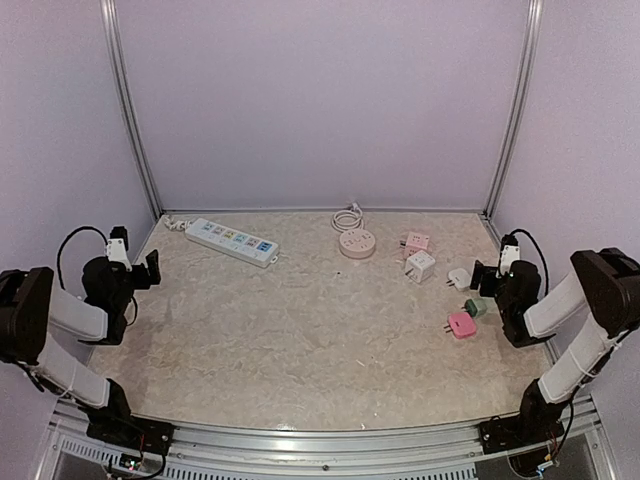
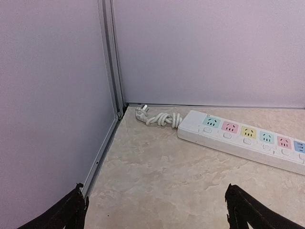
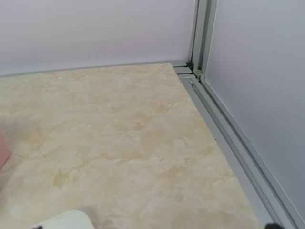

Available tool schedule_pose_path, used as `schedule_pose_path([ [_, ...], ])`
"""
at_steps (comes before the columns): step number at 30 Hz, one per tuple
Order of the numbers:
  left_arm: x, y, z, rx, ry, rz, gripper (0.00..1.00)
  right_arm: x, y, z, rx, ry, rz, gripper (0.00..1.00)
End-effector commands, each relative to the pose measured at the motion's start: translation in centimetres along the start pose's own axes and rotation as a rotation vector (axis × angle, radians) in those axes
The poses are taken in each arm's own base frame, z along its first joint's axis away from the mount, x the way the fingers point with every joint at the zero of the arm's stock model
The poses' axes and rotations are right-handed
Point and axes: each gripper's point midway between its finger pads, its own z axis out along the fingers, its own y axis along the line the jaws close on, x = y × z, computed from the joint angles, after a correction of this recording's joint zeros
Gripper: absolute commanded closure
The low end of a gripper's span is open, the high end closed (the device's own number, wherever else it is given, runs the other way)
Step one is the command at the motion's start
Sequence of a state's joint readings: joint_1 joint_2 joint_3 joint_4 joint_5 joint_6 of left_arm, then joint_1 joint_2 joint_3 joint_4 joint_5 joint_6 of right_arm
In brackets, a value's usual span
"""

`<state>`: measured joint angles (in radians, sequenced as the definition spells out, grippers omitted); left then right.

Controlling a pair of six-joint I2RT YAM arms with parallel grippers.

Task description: Insert the plug

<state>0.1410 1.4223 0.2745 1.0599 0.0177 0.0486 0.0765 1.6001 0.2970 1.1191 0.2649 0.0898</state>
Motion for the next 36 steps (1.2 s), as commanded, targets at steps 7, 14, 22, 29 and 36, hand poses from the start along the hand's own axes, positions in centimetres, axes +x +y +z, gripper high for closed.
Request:
schedule_pose_path([
  [7, -0.4, 0.7, 0.6, -0.023, 0.009, -0.028, 0.01, -8.3, 3.2, 1.7, -0.131, 0.219, 0.193, 0.04],
  [14, -7.2, 0.0, 6.7, 0.175, 0.299, 0.036, 0.01, -10.3, 9.8, 1.5, -0.333, 0.352, 0.325, 0.12],
  [22, -5.0, -5.4, 15.1, 0.275, 0.659, 0.441, 0.03, -7.3, 17.1, 0.5, -0.426, 0.517, 0.278, 0.12],
  [29, -1.7, -12.1, 21.6, 0.286, 0.692, 0.793, 0.01, -5.5, 21.9, -1.3, -0.522, 0.627, 0.196, 0.13],
  [36, 0.4, -16.7, 25.0, 0.258, 0.598, 0.992, 0.01, -4.9, 25.4, -3.5, -0.607, 0.666, 0.162, 0.13],
])
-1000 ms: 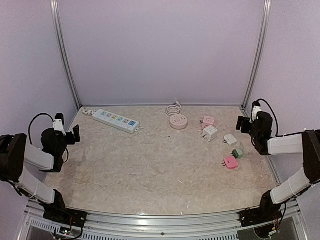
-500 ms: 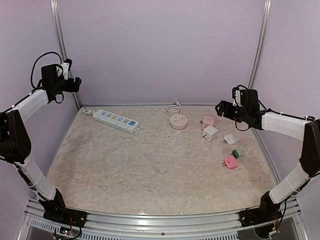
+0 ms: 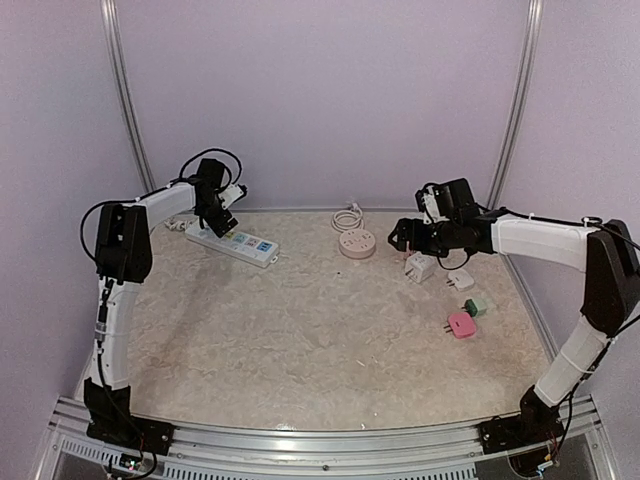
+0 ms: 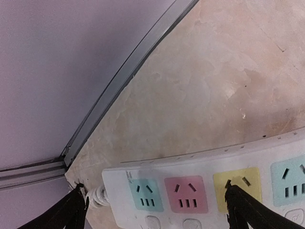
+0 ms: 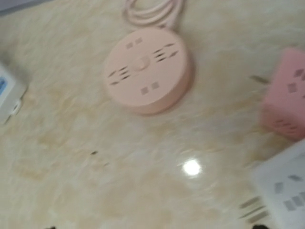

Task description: Insert the plug

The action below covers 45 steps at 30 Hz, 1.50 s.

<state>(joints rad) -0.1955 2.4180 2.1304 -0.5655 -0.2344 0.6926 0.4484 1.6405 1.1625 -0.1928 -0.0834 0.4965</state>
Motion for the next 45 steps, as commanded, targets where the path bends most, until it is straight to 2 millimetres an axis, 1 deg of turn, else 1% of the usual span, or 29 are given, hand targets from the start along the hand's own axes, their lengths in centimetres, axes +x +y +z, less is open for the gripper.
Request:
schedule_pose_path([
  [1, -2.6, 2.2, -0.3, -0.145, -0.010, 0.123, 0.01, 1.7, 2.4, 0.5, -0.036, 0.072, -0.020, 0.13],
  [2, -2.7, 1.7, 0.5, -0.147, -0.002, 0.140, 0.01, 1.9, 2.8, 0.5, -0.039, 0.078, -0.029, 0.13],
  [3, -2.7, 1.6, 0.9, -0.154, 0.005, 0.151, 0.01, 2.0, 3.2, 0.5, -0.040, 0.085, -0.039, 0.13],
  [5, -2.2, 1.1, 1.9, -0.153, 0.034, 0.174, 0.01, 2.2, 3.9, 0.4, -0.037, 0.093, -0.062, 0.13],
  [7, -0.6, -0.8, 3.1, -0.090, 0.084, 0.200, 0.01, 2.2, 4.5, 0.3, -0.029, 0.095, -0.090, 0.12],
  [10, 1.6, -3.6, 3.2, 0.030, 0.125, 0.204, 0.01, 2.1, 5.5, 0.2, -0.018, 0.091, -0.132, 0.12],
  [12, 3.2, -5.3, 2.6, 0.089, 0.151, 0.216, 0.02, 2.0, 6.2, 0.1, -0.017, 0.087, -0.156, 0.11],
  [14, 4.2, -6.4, 1.2, 0.137, 0.156, 0.240, 0.03, 1.9, 7.1, 0.0, -0.031, 0.081, -0.173, 0.11],
  [15, 5.0, -7.3, 0.9, 0.170, 0.168, 0.255, 0.04, 1.8, 7.6, 0.0, -0.040, 0.079, -0.181, 0.11],
  [16, 5.4, -7.6, -0.1, 0.195, 0.168, 0.263, 0.04, 1.8, 8.1, 0.0, -0.049, 0.079, -0.189, 0.11],
  [17, 6.3, -8.4, -0.6, 0.230, 0.183, 0.270, 0.05, 1.7, 8.6, -0.1, -0.056, 0.076, -0.199, 0.11],
  [19, 7.5, -9.7, -2.3, 0.296, 0.198, 0.273, 0.08, 1.7, 9.7, -0.3, -0.073, 0.073, -0.222, 0.10],
  [20, 8.2, -9.9, -2.4, 0.279, 0.211, 0.266, 0.03, 1.7, 10.3, -0.4, -0.083, 0.070, -0.235, 0.10],
  [22, 8.7, -10.3, -3.3, 0.282, 0.198, 0.292, 0.01, 1.7, 11.4, -0.7, -0.103, 0.064, -0.261, 0.08],
  [24, 8.6, -9.9, -4.3, 0.265, 0.185, 0.312, 0.01, 1.5, 12.1, -0.8, -0.096, 0.049, -0.285, 0.06],
  [26, 8.4, -10.5, -5.2, 0.298, 0.187, 0.348, 0.01, 1.4, 12.9, -1.0, -0.103, 0.041, -0.310, 0.06],
  [29, 6.9, -10.7, -5.3, 0.293, 0.152, 0.362, 0.03, 1.3, 14.0, -1.3, -0.117, 0.026, -0.345, 0.06],
  [31, 5.0, -10.6, -5.7, 0.313, 0.086, 0.365, 0.03, 1.5, 14.3, -1.4, -0.122, 0.027, -0.359, 0.06],
  [34, 2.1, -10.9, -7.4, 0.379, -0.050, 0.421, 0.02, 1.9, 14.3, -1.2, -0.128, 0.041, -0.360, 0.06],
  [36, -0.2, -10.2, -8.5, 0.377, -0.118, 0.449, 0.01, 2.0, 14.6, -1.0, -0.137, 0.049, -0.341, 0.05],
  [37, -1.0, -9.9, -8.4, 0.371, -0.127, 0.449, 0.01, 2.1, 14.6, -0.8, -0.139, 0.049, -0.314, 0.06],
  [38, -2.0, -9.2, -8.6, 0.355, -0.140, 0.437, 0.01, 1.9, 14.7, -0.4, -0.139, 0.039, -0.273, 0.07],
  [39, -2.7, -8.9, -8.3, 0.350, -0.143, 0.415, 0.01, 1.8, 14.9, 0.1, -0.146, 0.027, -0.235, 0.08],
  [40, -3.2, -8.7, -7.6, 0.349, -0.140, 0.385, 0.01, 1.8, 15.3, 0.8, -0.163, 0.020, -0.208, 0.08],
  [41, -4.0, -8.0, -7.4, 0.335, -0.149, 0.350, 0.01, 1.6, 15.8, 1.5, -0.179, 0.007, -0.186, 0.09],
  [42, -4.5, -7.5, -6.7, 0.318, -0.148, 0.304, 0.01, 1.4, 16.1, 2.5, -0.185, 0.002, -0.164, 0.09],
  [43, -5.1, -6.6, -6.3, 0.289, -0.153, 0.257, 0.01, 1.4, 17.0, 3.2, -0.219, 0.012, -0.141, 0.10],
  [44, -5.4, -6.3, -5.3, 0.267, -0.148, 0.210, 0.01, 1.4, 17.6, 4.1, -0.239, 0.019, -0.127, 0.12],
  [45, -5.6, -5.0, -4.7, 0.203, -0.130, 0.164, 0.01, 1.3, 18.3, 4.8, -0.264, 0.025, -0.112, 0.12],
])
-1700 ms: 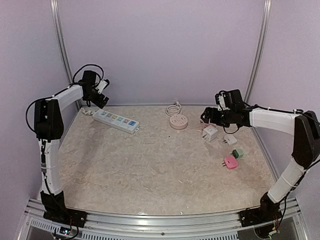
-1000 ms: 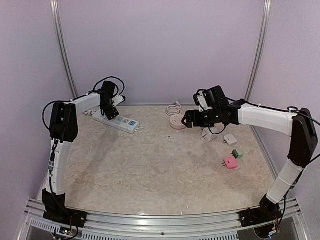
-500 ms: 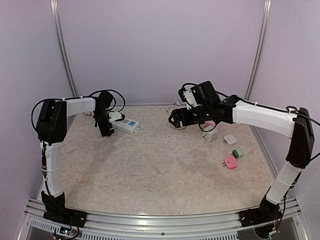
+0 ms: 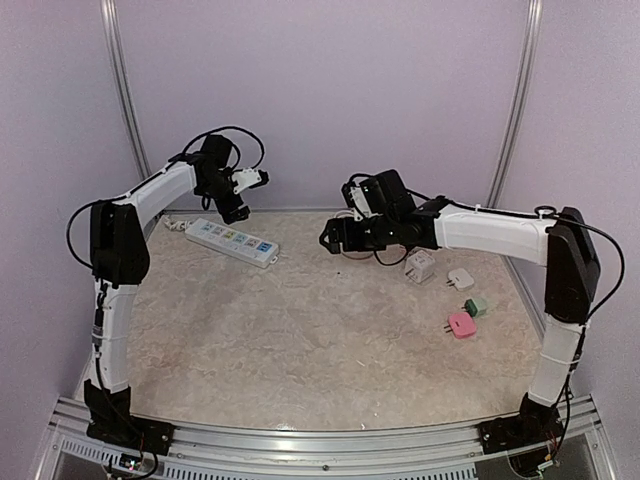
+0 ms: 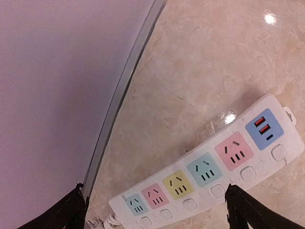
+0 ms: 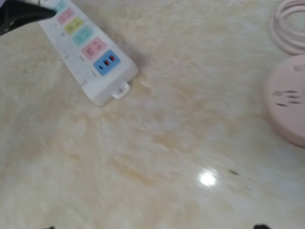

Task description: Insert the plug

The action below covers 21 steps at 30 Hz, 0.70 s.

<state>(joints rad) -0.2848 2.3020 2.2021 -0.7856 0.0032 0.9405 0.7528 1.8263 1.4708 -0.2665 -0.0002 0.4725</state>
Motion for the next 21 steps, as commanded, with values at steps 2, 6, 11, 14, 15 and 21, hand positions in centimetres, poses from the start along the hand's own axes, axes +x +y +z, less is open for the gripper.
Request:
schedule_pose_path([
  [2, 1.6, 2.1, 5.1, -0.136, 0.072, -0.201, 0.01, -1.5, 3.1, 4.8, -0.128, -0.026, 0.121, 0.14],
  [6, 1.8, 7.0, 6.1, -0.404, 0.098, -0.135, 0.01, -0.9, 3.8, 7.3, -0.169, 0.006, 0.164, 0.17],
  [11, 0.4, 11.4, 6.4, -0.545, 0.027, -0.038, 0.01, 1.2, 3.8, 8.8, -0.172, 0.059, 0.177, 0.19],
  [14, 0.4, 11.7, 7.5, -0.552, 0.011, 0.042, 0.01, 2.2, 3.7, 8.8, -0.156, 0.088, 0.164, 0.19],
  [15, 0.9, 11.7, 8.0, -0.547, 0.021, 0.068, 0.01, 2.5, 3.6, 8.8, -0.148, 0.096, 0.161, 0.19],
  [21, 4.6, 8.1, 11.9, -0.401, 0.138, 0.192, 0.01, 3.2, 3.5, 8.1, -0.120, 0.115, 0.132, 0.19],
])
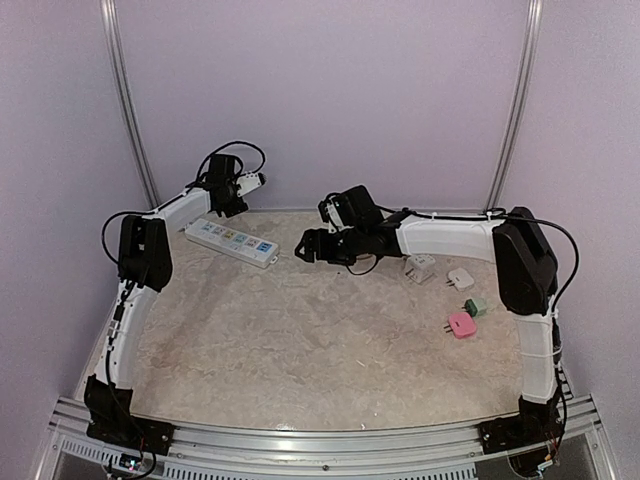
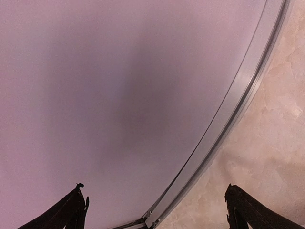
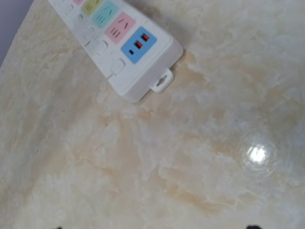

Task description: Insert the plug

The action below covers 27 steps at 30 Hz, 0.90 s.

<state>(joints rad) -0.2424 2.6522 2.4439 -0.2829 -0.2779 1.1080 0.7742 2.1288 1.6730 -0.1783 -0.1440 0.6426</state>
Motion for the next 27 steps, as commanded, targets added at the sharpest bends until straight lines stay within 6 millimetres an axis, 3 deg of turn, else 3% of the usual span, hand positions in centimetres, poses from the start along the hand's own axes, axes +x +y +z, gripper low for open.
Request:
schedule_pose_path([
  [1, 2.5, -4.9, 1.6, 0.128, 0.051, 0.144, 0.01, 1.0, 0.4, -0.5, 0.023, 0.027, -0.030, 0.18],
  [8, 4.8, -9.1, -1.5, 0.337, 0.098, 0.249, 0.02, 0.7, 1.5, -1.5, 0.012, 0.016, -0.066, 0.18],
  [19, 9.5, -15.5, -9.5, 0.645, 0.186, 0.362, 0.08, -0.2, 2.6, -4.4, 0.027, -0.036, -0.124, 0.17],
  [24, 9.1, -14.4, -12.8, 0.683, 0.171, 0.270, 0.09, -0.7, 3.2, -5.5, 0.024, -0.057, -0.148, 0.17],
  [27, 7.2, -11.4, -13.6, 0.626, 0.167, 0.084, 0.06, -0.7, 3.6, -5.9, 0.023, -0.060, -0.155, 0.17],
])
